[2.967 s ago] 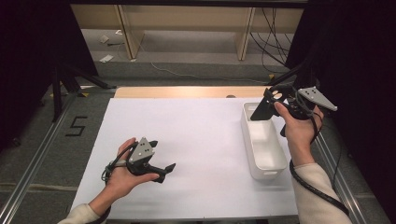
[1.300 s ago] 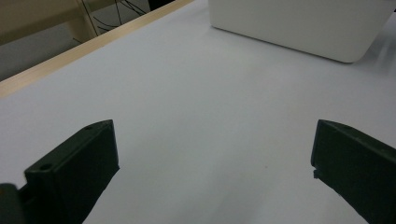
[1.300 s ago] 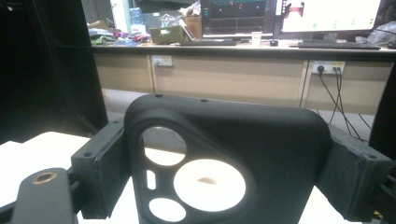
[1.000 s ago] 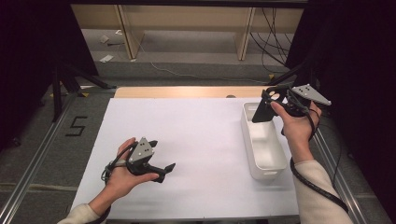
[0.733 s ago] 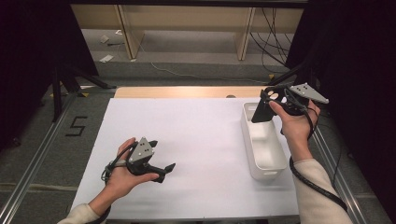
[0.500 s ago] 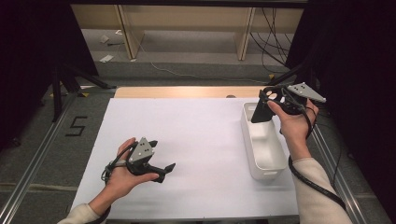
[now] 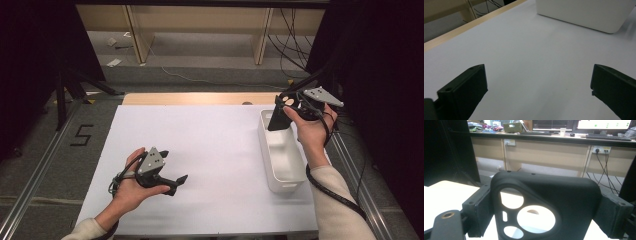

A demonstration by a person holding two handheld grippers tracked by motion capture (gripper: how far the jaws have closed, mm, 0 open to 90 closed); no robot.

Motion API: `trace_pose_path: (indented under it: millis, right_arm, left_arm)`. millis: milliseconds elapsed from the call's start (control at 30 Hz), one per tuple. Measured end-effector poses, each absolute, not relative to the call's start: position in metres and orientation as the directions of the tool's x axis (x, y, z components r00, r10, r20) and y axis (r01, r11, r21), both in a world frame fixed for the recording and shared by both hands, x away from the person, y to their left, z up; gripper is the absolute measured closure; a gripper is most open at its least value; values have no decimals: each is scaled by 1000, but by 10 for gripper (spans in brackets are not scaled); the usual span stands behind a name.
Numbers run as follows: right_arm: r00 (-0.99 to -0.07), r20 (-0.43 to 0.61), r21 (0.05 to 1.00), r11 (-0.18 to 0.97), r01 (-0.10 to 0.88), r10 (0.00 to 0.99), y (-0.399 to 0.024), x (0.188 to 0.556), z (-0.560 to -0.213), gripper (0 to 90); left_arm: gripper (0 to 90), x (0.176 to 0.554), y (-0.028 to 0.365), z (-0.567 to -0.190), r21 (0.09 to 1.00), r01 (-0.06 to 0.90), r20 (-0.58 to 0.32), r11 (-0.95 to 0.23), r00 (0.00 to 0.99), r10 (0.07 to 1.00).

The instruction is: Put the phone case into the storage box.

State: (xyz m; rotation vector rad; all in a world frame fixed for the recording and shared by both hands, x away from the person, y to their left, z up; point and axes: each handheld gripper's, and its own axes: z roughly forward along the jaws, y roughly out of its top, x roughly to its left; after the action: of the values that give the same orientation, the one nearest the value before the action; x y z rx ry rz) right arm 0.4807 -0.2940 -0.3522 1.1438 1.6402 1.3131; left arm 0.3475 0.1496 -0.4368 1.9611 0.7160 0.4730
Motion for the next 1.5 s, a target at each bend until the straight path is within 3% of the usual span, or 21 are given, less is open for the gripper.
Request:
trace_pose_path:
  millis: [1500]
  right_arm:
    - [-342, -56, 952, 154, 265, 938, -281, 509, -371, 156]
  left_arm:
    - [6, 347, 150, -436, 889, 287, 22, -358, 753, 658]
